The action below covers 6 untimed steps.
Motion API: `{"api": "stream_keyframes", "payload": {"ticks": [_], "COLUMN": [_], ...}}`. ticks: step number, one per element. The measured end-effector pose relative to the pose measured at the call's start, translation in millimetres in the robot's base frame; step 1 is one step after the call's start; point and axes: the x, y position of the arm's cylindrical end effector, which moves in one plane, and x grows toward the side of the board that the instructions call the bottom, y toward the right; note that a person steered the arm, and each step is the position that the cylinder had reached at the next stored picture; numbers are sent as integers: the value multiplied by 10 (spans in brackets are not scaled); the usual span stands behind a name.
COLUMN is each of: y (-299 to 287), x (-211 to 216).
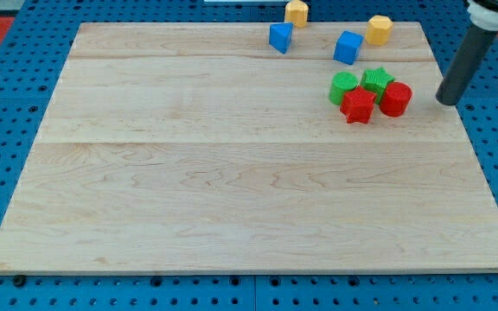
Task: Move the red blocks towards the center of the board
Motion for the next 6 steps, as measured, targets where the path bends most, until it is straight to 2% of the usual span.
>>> {"api": "stream_keyframes", "payload": {"ticks": [3, 5, 6], "y": [-1298, -1298, -1190], "x": [-312, -328, -35]}}
